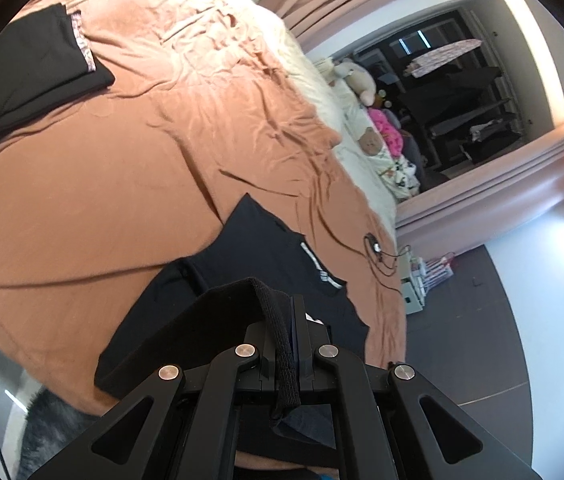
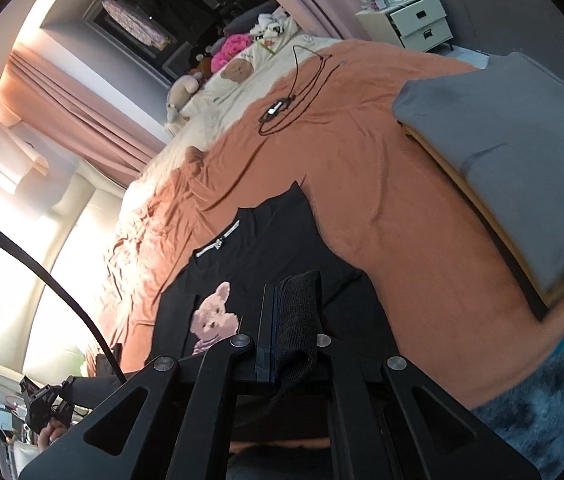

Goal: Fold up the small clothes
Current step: 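Lift the hem with both grippers and fold it toward the collar, then lay the hem down over the body and open both grippers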

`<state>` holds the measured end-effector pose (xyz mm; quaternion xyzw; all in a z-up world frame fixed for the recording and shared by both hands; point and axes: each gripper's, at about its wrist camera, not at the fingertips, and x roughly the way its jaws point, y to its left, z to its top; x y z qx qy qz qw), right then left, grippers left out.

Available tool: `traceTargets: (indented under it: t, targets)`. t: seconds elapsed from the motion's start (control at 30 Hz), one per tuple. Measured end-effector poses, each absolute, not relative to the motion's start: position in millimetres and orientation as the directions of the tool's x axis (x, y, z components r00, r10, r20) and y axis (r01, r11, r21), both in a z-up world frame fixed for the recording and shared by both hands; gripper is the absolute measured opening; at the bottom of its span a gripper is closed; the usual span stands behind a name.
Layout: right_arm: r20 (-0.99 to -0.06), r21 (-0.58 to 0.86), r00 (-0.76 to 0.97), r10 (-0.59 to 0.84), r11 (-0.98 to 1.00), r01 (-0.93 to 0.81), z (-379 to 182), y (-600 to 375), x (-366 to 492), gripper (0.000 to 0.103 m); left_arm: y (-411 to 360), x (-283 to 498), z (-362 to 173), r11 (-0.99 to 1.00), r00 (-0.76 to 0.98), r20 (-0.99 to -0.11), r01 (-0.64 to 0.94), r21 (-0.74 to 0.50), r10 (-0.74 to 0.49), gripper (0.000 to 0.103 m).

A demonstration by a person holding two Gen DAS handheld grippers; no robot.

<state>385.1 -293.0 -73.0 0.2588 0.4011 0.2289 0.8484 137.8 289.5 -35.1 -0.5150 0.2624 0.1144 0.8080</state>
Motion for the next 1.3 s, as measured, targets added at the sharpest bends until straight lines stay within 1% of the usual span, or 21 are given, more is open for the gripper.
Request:
traceTargets:
  t: [0.5,0.77,1.3]
  targets:
    - [-0.648,0.542,0.531,0.546,0.820,-0.183,-77,-233,486,0.000,340,230,-95,0.411,0.779,-0.618,-0.531,-0.741,-0.106,0.003]
    - [-0.694,0.513,0.509,0.509,0.846,-0.147,-101,-211,527,0.000,357,274,-118,0.424,0.738,-0.662,-0.561,-0.711,-0.133,0.003]
    - [-0.743,0.465,0.484,0.463,0.876,-0.125,-115,-172,589,0.000,378,332,-142,0.434,0.689,-0.715,-0.611,-0.662,-0.121,0.003]
